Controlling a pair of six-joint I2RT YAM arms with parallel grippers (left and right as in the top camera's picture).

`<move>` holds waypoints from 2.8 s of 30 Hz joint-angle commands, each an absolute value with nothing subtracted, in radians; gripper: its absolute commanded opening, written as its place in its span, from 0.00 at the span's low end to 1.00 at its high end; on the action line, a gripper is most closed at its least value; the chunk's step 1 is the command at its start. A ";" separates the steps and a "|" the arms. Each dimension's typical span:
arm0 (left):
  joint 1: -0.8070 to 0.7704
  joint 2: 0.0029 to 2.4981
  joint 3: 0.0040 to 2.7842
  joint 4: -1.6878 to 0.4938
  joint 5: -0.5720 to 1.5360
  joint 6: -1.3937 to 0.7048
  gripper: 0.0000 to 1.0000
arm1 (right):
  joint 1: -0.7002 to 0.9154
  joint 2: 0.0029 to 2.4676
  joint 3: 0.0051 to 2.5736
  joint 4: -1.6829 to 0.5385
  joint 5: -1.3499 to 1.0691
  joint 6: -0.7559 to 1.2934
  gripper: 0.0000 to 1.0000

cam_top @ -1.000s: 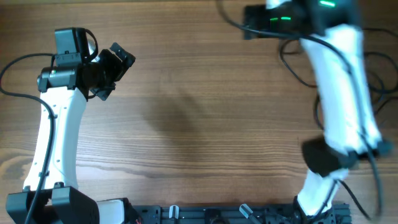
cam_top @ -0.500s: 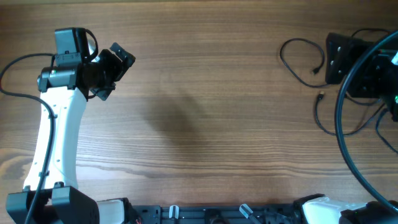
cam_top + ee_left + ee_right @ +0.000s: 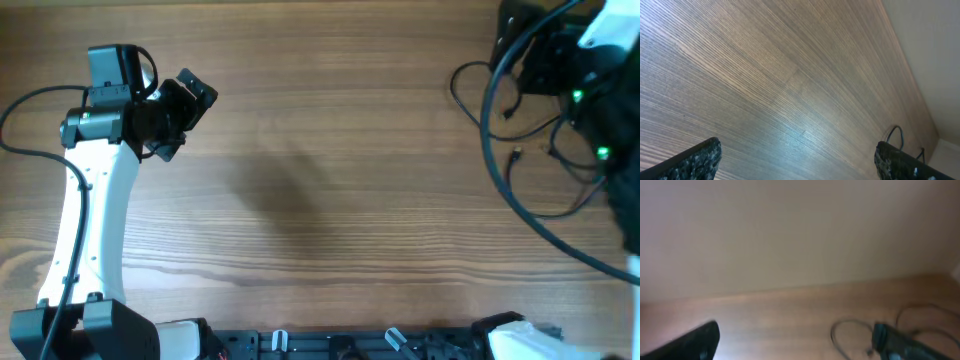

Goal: Untangle cables

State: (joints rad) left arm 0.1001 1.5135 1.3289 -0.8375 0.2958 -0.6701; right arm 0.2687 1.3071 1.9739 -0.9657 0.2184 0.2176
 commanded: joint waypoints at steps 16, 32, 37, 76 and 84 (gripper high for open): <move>0.105 1.521 1.335 -0.835 0.290 -0.658 1.00 | 0.052 0.358 0.284 0.151 0.112 0.321 1.00; 0.105 1.521 1.335 -0.835 0.290 -0.658 1.00 | 0.052 0.026 0.006 0.008 -0.147 0.027 1.00; 0.105 1.521 1.335 -0.835 0.290 -0.658 1.00 | 0.052 0.044 0.006 0.008 -0.147 0.027 1.00; 0.014 0.207 0.022 0.160 0.354 0.023 1.00 | 0.052 0.044 0.006 0.009 -0.147 0.027 1.00; 0.015 0.009 0.006 -0.051 0.324 0.023 1.00 | 0.052 0.044 0.006 0.009 -0.147 0.027 1.00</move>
